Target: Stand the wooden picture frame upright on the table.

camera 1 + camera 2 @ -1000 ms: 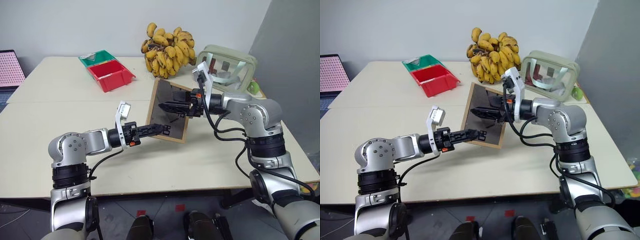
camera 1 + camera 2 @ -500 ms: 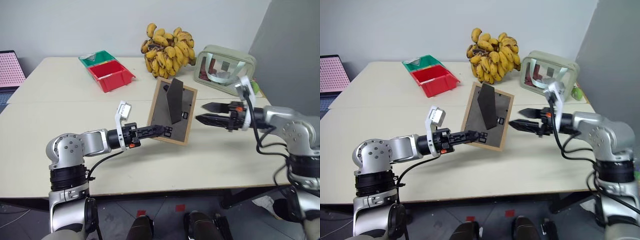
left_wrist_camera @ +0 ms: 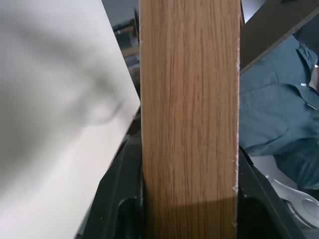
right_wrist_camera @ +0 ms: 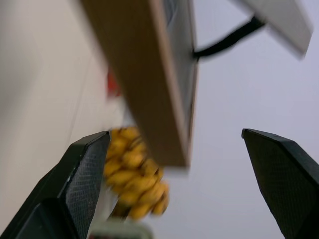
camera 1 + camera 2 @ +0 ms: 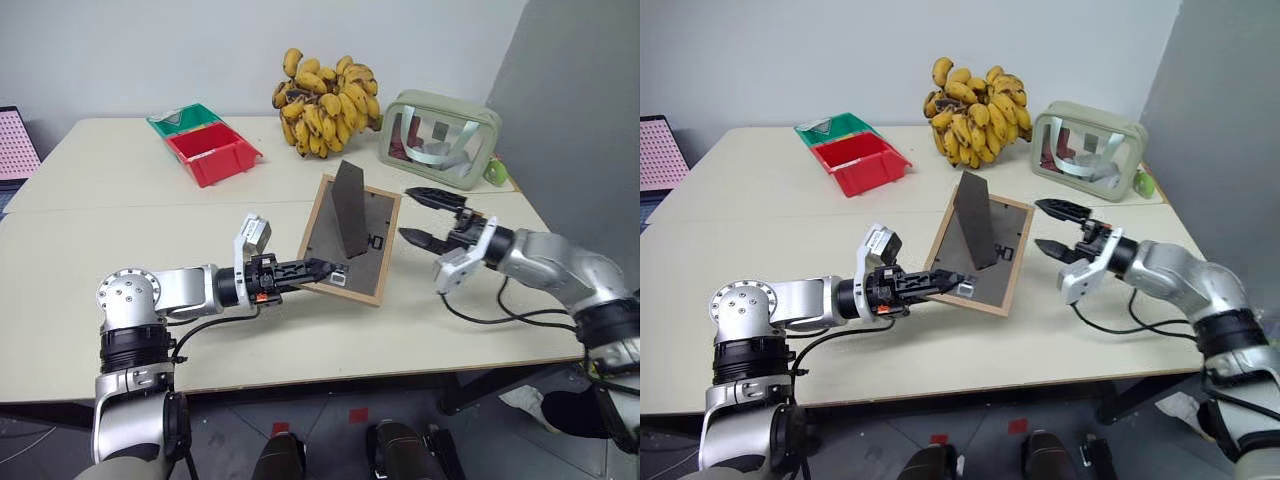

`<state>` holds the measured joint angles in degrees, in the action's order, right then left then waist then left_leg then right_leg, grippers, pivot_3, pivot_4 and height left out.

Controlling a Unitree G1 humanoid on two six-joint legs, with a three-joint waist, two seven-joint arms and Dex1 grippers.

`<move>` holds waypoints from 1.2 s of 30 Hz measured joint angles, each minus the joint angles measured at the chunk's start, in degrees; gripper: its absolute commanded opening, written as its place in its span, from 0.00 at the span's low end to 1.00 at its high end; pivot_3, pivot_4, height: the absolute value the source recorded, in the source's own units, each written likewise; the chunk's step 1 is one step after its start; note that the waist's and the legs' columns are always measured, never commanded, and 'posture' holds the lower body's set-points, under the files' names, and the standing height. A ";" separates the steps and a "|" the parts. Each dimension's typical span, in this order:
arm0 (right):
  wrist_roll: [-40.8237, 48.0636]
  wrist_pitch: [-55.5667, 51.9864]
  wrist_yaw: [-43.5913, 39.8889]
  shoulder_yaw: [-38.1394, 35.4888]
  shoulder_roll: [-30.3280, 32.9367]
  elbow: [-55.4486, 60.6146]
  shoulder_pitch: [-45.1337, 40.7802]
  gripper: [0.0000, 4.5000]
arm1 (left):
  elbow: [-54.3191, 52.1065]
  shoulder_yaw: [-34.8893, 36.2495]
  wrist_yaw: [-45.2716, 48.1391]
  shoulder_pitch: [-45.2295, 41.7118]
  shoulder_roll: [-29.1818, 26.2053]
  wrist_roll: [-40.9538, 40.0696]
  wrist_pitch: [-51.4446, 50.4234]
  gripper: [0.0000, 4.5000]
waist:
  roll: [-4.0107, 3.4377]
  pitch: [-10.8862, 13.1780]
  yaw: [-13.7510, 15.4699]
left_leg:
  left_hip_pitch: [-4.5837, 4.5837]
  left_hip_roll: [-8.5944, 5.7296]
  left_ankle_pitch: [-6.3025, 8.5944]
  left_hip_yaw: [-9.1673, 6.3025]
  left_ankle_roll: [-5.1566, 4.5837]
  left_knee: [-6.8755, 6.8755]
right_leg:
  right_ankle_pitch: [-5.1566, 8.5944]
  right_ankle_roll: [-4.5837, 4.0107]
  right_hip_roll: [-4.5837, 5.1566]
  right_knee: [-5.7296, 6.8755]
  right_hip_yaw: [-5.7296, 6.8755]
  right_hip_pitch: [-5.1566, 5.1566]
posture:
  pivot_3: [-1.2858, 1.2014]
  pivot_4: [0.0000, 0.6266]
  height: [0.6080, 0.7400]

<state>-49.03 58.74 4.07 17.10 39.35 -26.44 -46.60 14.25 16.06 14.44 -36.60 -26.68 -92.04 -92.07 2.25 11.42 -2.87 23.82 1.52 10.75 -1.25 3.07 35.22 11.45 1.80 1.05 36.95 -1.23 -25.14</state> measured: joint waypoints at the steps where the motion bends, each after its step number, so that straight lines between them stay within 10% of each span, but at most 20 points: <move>1: -0.84 0.69 1.17 0.25 -0.41 0.00 -0.42 0.99 | -0.01 -0.68 -1.03 0.07 -0.06 -1.76 0.16 0.29 | 0.00 0.00 0.11 | 0.01 -0.01 0.00 -0.02 0.00 0.00 | 0.00 0.00 0.01 0.00 0.01 0.01 | 0.52 0.24 1.00; 16: -0.96 7.18 3.52 3.27 0.09 -3.69 -1.61 0.36 | -5.85 -9.61 -11.35 6.17 -5.20 -20.84 12.27 0.29 | 0.00 0.00 1.10 | -0.02 -0.05 0.00 -0.15 -0.03 0.44 | 0.15 -0.30 0.03 0.05 0.11 0.30 | 0.52 0.24 1.00; 27: 3.34 10.30 1.61 3.52 0.45 -9.26 -2.57 0.29 | -12.02 -7.58 -11.64 10.65 -7.02 -20.58 20.84 0.83 | 0.01 0.00 0.97 | -0.27 -0.06 0.00 -0.24 -0.04 0.69 | 0.14 -0.34 0.01 0.00 0.13 0.77 | 0.52 0.24 1.00; 34: 27.83 0.60 -22.28 3.78 -7.23 -25.82 -6.46 0.29 | -22.81 5.18 -13.20 22.79 -18.79 -14.65 27.47 1.00 | 0.18 0.09 -0.02 | -0.74 0.07 0.02 -0.27 -0.07 0.49 | 0.17 -0.40 -0.03 0.01 0.17 1.14 | 0.52 0.24 1.00; 36: 42.94 -17.78 -39.55 -1.75 -16.16 -27.60 -7.16 0.29 | -33.83 4.93 -12.47 26.53 -21.73 -4.64 28.56 1.00 | 0.23 0.12 -0.13 | -0.80 0.09 0.02 -0.22 -0.07 0.49 | 0.17 -0.40 -0.03 0.03 0.12 1.19 | 0.52 0.24 1.00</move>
<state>-6.09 40.97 -35.48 15.34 23.19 -54.04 -53.76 -19.58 20.99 1.96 -10.07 -48.41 -96.68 -63.51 2.48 11.54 -3.00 23.02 1.61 10.77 -1.47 3.00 35.71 11.61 1.40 1.02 36.98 -1.11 -23.96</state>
